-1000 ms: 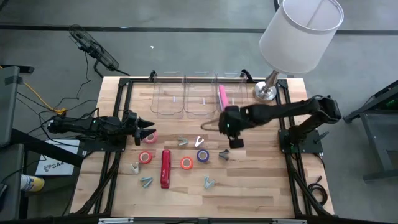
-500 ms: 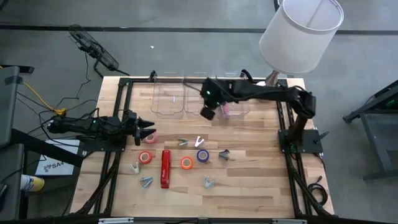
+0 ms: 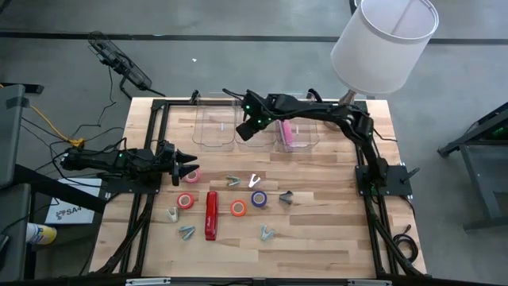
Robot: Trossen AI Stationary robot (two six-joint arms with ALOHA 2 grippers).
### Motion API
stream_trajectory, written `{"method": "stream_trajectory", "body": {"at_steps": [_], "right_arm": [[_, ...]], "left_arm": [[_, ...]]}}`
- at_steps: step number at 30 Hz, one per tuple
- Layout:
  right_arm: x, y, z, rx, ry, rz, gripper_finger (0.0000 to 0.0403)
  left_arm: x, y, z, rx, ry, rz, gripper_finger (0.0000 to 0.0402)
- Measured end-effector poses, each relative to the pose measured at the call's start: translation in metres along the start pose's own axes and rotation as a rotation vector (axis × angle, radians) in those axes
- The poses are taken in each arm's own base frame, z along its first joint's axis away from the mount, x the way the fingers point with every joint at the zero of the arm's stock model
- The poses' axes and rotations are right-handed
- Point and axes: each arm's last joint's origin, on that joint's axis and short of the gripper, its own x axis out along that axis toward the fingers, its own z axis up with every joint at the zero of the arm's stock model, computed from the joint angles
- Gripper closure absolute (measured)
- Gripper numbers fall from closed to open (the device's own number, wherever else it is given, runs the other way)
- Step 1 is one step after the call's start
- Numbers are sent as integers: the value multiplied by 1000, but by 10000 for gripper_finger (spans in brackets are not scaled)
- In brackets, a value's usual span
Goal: Pick and place Stapler, Stapler remover, tape
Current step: Put the green tape into the middle transparent bin, then put the blue tape into the middle transparent bin
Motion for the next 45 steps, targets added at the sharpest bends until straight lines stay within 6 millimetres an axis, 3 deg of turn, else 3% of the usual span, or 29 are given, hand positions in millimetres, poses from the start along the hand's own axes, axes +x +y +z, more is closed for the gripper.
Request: {"method": "stream_trajectory", "body": {"at_steps": [5, 13, 22, 39, 45], "right_arm": [[26, -2, -2, 7, 18, 20, 361], [46, -5, -7, 47, 71, 33, 352], [47, -9, -7, 54, 81, 30, 338], [46, -8, -7, 62, 101, 68, 247], [20, -4, 0, 37, 50, 72, 238]], "left_arm": [[0, 0, 0, 0, 0, 0, 172], [0, 0, 0, 0, 0, 0, 172], [0, 0, 0, 0, 1, 0, 172], [0, 0, 0, 0, 1, 0, 172], [0, 0, 0, 1, 1, 0, 172]]}}
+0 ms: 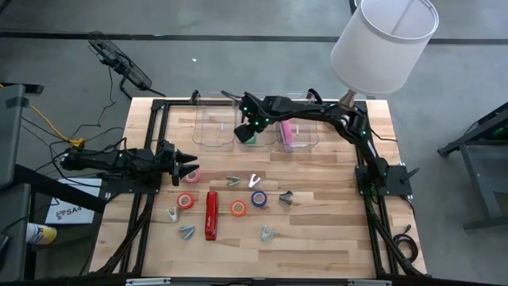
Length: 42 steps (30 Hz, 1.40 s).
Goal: Pick and place Stapler, Stapler remover, tape
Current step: Put the blue tape into the middle transparent bin
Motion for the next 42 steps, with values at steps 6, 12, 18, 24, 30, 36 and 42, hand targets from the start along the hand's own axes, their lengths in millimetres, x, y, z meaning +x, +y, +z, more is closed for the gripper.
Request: {"method": "stream_trajectory", "body": {"at_steps": [6, 12, 18, 24, 30, 36, 42], "right_arm": [[-37, 12, -2, -123, -20, 23, 238], [-66, 30, -19, -274, 23, 32, 237], [-89, 53, -41, -428, 66, 42, 237], [-97, 76, -67, -550, 131, 64, 237], [-99, 101, -94, -627, 174, 97, 237], [-101, 126, -121, -701, 195, 125, 237], [-91, 144, -146, -629, 226, 86, 237]], "left_arm": [[0, 0, 0, 0, 0, 0, 172], [0, 0, 0, -1, -1, 0, 172], [0, 0, 0, 0, -1, -1, 172], [0, 0, 0, 0, -1, 0, 172], [0, 0, 0, 0, -1, -1, 172], [0, 0, 0, -1, -1, 0, 172], [0, 0, 0, 0, -1, -1, 172]]}}
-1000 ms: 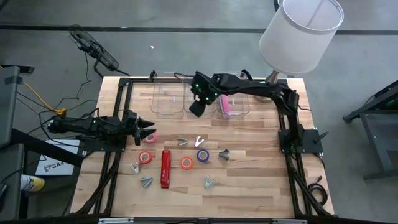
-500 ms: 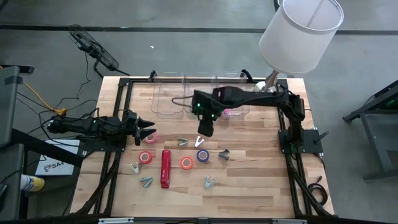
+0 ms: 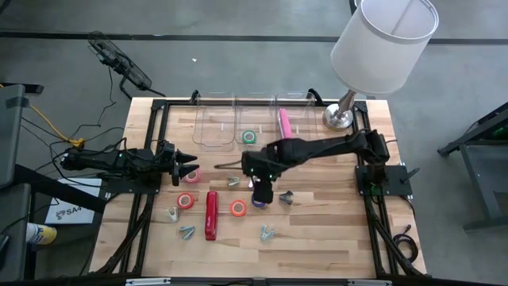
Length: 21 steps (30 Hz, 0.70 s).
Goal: Pick and place Stapler, Stapler remover, tape
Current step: Put the blue tape into the middle transparent bin
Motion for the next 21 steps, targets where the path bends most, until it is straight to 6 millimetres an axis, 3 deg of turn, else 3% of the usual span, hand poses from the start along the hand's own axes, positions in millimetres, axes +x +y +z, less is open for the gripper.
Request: {"method": "stream_trajectory", "body": {"at_steps": [9, 15, 21], "right_arm": [[34, 25, -8, 106, 74, -17, 213], [62, 27, -10, 178, 138, -8, 172], [84, 24, -12, 204, 179, -35, 163]], "left_arm": [[0, 0, 0, 0, 0, 0, 172], [0, 0, 0, -1, 0, 0, 172], [0, 0, 0, 0, 0, 0, 172]]}}
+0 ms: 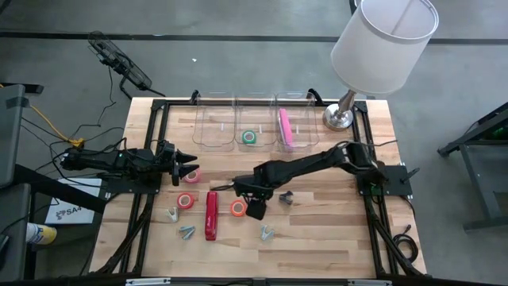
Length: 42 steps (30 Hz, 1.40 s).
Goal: Pick and place Stapler, Stapler remover, tape
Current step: Put the blue tape into the middle transparent bin
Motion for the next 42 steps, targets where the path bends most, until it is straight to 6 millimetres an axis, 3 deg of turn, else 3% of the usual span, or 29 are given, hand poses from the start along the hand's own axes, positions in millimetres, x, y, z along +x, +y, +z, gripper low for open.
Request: {"method": "stream_trajectory", "body": {"at_steps": [14, 42], "right_arm": [[28, -1, 4, 185, 37, -5, 162], [31, 8, 1, -389, 32, 50, 171]], "left_arm": [[0, 0, 0, 0, 0, 0, 172], [0, 0, 0, 0, 0, 0, 172]]}}
